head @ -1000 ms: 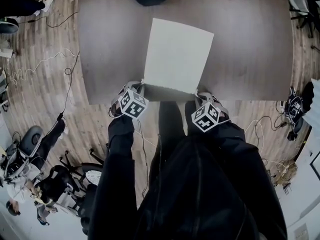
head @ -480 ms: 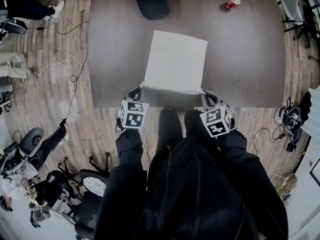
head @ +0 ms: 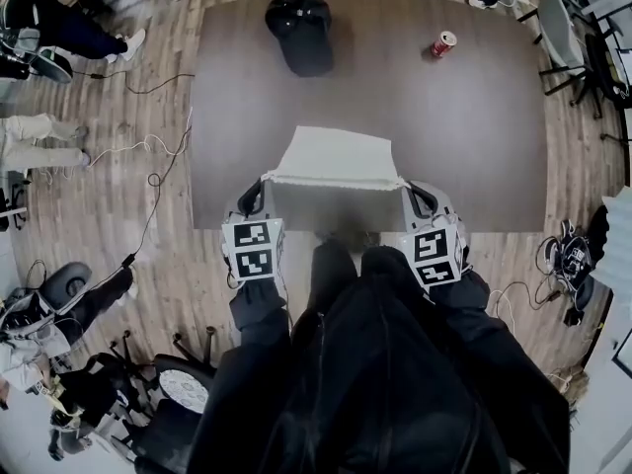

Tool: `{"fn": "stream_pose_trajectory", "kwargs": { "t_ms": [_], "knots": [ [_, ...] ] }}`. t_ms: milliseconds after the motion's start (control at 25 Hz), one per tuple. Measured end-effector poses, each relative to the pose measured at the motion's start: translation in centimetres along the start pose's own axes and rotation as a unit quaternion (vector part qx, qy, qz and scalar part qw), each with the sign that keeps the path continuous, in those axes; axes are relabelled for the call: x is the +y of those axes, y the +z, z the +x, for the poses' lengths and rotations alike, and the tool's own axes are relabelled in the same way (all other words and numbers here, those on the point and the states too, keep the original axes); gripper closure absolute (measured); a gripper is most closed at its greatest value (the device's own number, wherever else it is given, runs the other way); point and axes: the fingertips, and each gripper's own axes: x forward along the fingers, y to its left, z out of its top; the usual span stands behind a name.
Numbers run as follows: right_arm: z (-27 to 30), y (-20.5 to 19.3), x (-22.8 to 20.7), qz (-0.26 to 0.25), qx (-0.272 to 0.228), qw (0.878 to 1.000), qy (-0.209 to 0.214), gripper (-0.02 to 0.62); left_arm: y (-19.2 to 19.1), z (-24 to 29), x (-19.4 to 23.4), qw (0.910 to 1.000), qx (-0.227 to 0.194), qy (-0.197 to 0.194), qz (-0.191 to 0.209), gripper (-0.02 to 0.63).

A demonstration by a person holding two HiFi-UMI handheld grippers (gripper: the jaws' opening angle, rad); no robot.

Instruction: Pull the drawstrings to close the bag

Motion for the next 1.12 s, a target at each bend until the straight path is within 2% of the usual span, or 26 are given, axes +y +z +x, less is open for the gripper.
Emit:
{"fn": "stream_pose_trajectory", "kwargs": {
  "t_ms": [160,440,640,880,1120],
  "knots": [
    [-1.8,2.3,-1.8,0.001,-0.023,0.999,-0.025,0.569,2.3,-2.4,1.0,0.9977,-0.039,0.033,-0.043,0.569],
    [-4.6,4.1,-4.2,0.014,-0.049,0.997,-0.052,0.569,4.3,-5.9,2.4,0.9904,-0.076,0.087,-0.075,0.569],
    [-5.5,5.3,-5.0,0.013,-0.064,0.996,-0.063,0.569,4.7,-8.1,4.0,0.9816,-0.095,0.127,-0.107,0.569],
    [-5.9,6.2,-5.8,0.013,-0.070,0.994,-0.080,0.569,5.0,-9.6,6.0,0.9739,-0.109,0.156,-0.124,0.569],
    [-6.9,5.1,-8.0,0.035,-0.066,0.992,-0.104,0.569,3.8,-10.9,8.3,0.9638,-0.116,0.174,-0.166,0.569]
  ]
}}
